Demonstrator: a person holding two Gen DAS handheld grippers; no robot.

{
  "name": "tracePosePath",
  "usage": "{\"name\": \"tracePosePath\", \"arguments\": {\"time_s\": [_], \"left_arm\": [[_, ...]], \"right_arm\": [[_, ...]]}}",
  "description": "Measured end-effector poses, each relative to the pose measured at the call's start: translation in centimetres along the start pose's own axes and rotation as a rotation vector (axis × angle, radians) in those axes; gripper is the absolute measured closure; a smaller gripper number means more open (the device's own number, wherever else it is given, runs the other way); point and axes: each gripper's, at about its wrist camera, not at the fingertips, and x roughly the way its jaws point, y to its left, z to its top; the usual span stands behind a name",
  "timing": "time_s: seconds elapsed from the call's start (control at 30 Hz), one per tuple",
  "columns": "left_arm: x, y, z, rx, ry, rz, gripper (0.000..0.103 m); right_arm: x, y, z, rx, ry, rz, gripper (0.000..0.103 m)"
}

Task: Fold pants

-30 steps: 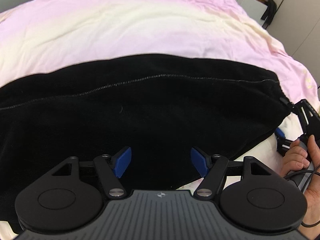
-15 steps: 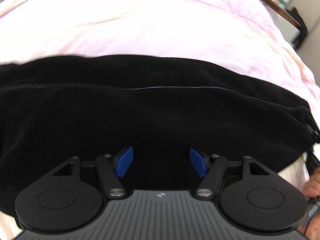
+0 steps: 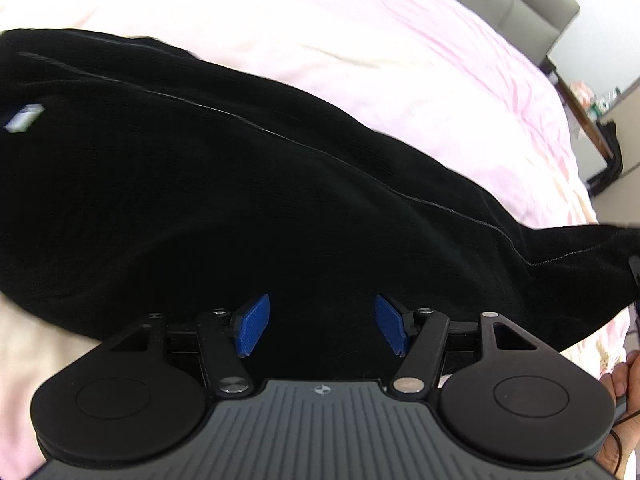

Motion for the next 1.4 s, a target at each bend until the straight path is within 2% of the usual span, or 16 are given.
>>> {"name": "tracePosePath", "arguments": {"time_s": [0.1,0.13,0.27,0.33,0.4,0.43,0.53,0.57,0.67,0.73,0.83,0.93,1.13,1.23,1.33,1.4], "left_arm": [[-3.2,3.5,-0.5,-0.018,-0.06,0.029,0.031],[-4.0,3.6,-1.2,-0.032,-0.078,0.033,0.031],[-7.6,8.1,-1.2,-0.039,-0.132,0.047,0.03],[-8.5,9.7,-0.5,-0.02,-0.152,0.079,0.03],[-9.5,12.0,0.3,-0.019,-0.169,0.114,0.03],[-10.4,13.2,0.3,-0.025,-0.181,0.131,0.03],[-11.9,17.1,1.3,-0.052,-0.223,0.177,0.028],[-11.3,17.4,3.9,-0.061,-0.235,0.19,0.027],[-12.1,21.0,5.2,-0.097,-0.265,0.197,0.027],[-11.6,23.0,5.3,-0.124,-0.28,0.182,0.027],[-10.5,25.4,5.0,-0.204,-0.252,0.122,0.027],[-9.6,27.0,4.9,-0.281,-0.207,0.05,0.027],[-8.8,27.6,5.3,-0.296,-0.208,0.041,0.027],[-8.4,28.2,5.1,-0.328,-0.185,0.02,0.027],[-8.5,28.9,5.1,-0.368,-0.181,-0.015,0.027],[-8.8,28.8,5.1,-0.364,-0.192,-0.013,0.027]], "right_arm": [[0.1,5.8,-1.7,-0.27,0.059,0.115,0.084],[0.4,7.7,-3.0,-0.365,0.094,0.154,0.084],[1.9,12.9,-9.4,-0.666,0.32,0.287,0.082],[2.3,14.7,-13.4,-0.836,0.439,0.296,0.078],[1.3,16.0,-15.5,-1.017,0.375,0.249,0.076],[1.1,16.4,-15.2,-1.046,0.387,0.24,0.075],[1.0,15.9,-12.0,-0.908,0.481,0.273,0.066],[0.9,15.3,-10.7,-0.832,0.503,0.301,0.059],[1.0,12.6,-7.6,-0.528,0.558,0.4,0.053],[1.6,11.2,-6.2,-0.349,0.562,0.415,0.053],[2.2,10.5,-4.8,-0.202,0.496,0.37,0.048],[2.4,11.6,-4.8,-0.202,0.453,0.348,0.047],[3.5,15.3,-7.9,-0.398,0.454,0.299,0.049],[5.2,15.1,-9.7,-0.422,0.503,0.296,0.079],[4.7,14.2,-8.0,-0.363,0.51,0.372,0.084],[3.5,14.1,-6.4,-0.4,0.467,0.409,0.084]]}}
